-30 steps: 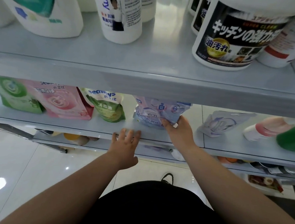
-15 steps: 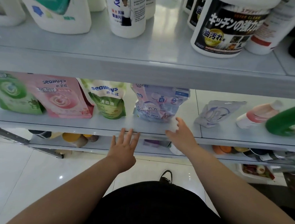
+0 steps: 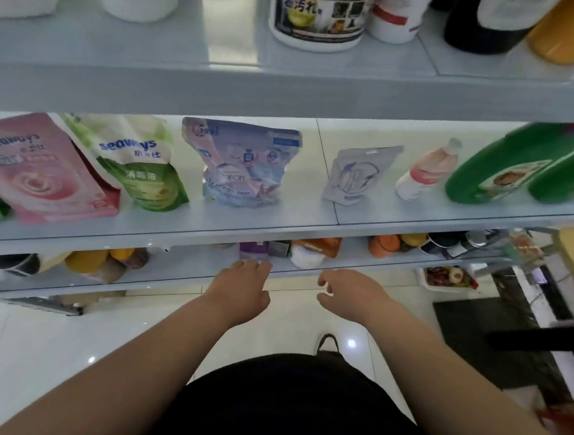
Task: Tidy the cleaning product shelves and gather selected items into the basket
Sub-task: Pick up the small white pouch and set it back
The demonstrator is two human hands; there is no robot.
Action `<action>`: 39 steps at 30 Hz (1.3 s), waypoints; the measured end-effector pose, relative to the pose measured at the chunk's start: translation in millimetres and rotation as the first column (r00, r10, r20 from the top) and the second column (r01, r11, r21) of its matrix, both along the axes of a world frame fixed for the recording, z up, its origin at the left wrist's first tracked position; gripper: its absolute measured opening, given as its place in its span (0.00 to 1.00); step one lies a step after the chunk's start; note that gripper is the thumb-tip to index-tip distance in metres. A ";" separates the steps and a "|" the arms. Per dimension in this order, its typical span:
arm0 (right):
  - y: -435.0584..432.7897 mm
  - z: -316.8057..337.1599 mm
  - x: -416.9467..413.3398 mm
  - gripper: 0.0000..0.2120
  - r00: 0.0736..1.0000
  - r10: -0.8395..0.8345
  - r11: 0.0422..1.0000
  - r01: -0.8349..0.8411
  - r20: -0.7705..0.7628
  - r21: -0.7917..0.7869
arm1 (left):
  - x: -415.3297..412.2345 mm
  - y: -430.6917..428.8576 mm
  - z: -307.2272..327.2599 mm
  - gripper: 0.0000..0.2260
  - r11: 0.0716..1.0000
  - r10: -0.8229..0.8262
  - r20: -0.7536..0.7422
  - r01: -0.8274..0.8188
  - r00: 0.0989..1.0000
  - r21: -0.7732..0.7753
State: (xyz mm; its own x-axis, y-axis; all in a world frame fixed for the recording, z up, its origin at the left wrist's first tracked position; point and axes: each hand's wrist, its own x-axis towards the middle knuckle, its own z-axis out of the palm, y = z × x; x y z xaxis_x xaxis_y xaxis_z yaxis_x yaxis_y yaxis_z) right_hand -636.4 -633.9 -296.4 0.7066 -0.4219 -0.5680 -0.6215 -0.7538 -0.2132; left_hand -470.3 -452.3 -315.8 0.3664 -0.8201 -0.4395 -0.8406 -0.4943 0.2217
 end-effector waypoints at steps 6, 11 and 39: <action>-62.2 6.4 -12.0 0.19 0.995 0.090 0.996 -0.090 0.028 -0.007 | -9.4 -78.7 32.1 0.24 0.912 0.324 -0.245 -0.371 0.914 -0.176; -116.5 20.2 -16.7 0.17 0.980 0.180 0.983 -0.178 0.082 -0.036 | -6.2 -163.4 51.5 0.34 0.687 0.507 -0.497 -0.678 0.704 -0.260; -110.8 41.5 -25.6 0.19 0.593 -0.753 0.396 0.059 0.287 0.917 | -78.4 -129.2 98.0 0.20 0.273 0.455 -0.869 -0.959 0.193 -0.070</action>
State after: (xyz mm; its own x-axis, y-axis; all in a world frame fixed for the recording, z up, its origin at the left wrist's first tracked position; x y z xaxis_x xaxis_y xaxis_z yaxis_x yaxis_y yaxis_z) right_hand -662.1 -744.7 -255.0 0.8502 -0.3999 -0.3423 -0.2413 0.2819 -0.9286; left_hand -548.6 -581.5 -217.7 0.7669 -0.4300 -0.4764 0.3579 -0.3295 0.8737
